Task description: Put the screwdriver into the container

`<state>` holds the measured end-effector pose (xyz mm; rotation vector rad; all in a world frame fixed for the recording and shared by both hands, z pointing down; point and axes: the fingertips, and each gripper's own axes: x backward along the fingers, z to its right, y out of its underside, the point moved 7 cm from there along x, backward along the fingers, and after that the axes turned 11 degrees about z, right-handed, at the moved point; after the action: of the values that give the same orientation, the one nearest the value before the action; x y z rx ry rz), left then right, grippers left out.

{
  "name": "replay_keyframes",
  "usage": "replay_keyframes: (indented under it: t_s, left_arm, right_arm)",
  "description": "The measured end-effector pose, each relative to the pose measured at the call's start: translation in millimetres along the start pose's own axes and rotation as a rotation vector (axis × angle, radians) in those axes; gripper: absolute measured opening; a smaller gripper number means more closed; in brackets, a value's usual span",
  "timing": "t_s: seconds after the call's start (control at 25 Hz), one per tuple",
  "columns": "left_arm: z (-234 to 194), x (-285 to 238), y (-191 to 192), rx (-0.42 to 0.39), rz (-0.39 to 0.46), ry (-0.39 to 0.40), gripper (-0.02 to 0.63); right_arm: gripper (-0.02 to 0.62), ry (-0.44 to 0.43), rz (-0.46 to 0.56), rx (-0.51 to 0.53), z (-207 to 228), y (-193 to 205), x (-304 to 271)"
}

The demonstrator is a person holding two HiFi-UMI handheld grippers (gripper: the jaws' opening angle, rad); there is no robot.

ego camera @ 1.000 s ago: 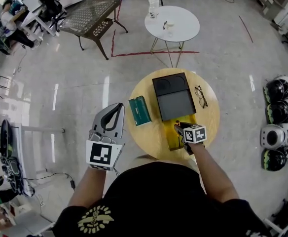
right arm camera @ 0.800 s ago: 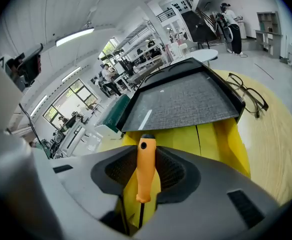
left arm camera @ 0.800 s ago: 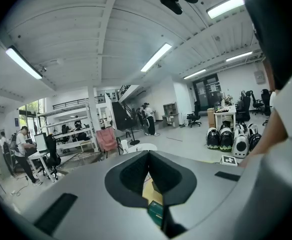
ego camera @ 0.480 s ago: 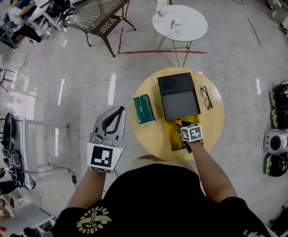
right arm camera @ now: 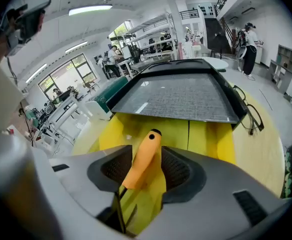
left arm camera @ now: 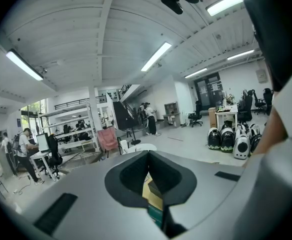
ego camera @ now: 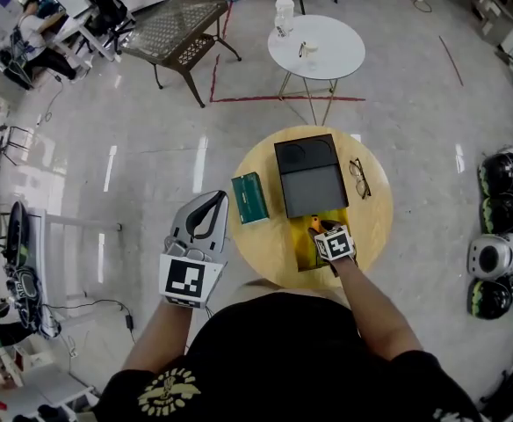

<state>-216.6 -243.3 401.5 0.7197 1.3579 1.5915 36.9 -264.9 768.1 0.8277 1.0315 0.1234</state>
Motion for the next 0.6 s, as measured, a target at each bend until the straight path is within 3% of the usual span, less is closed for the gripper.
replay_keyframes:
  t_s: [0.24, 0.4, 0.6]
  left_arm:
    - [22, -7, -7, 0.022, 0.017, 0.003, 0.014]
    - [39, -16, -13, 0.055, 0.057, 0.008, 0.014]
    - [54, -20, -21, 0.096, 0.105, -0.013, 0.014]
  right_arm:
    - [0.189, -0.071, 0.044, -0.064, 11, 9, 31]
    - [0.190, -0.109, 0.120, -0.071, 7, -8, 60]
    - [0.106, -0.135, 0.264, -0.029, 0, -41, 109]
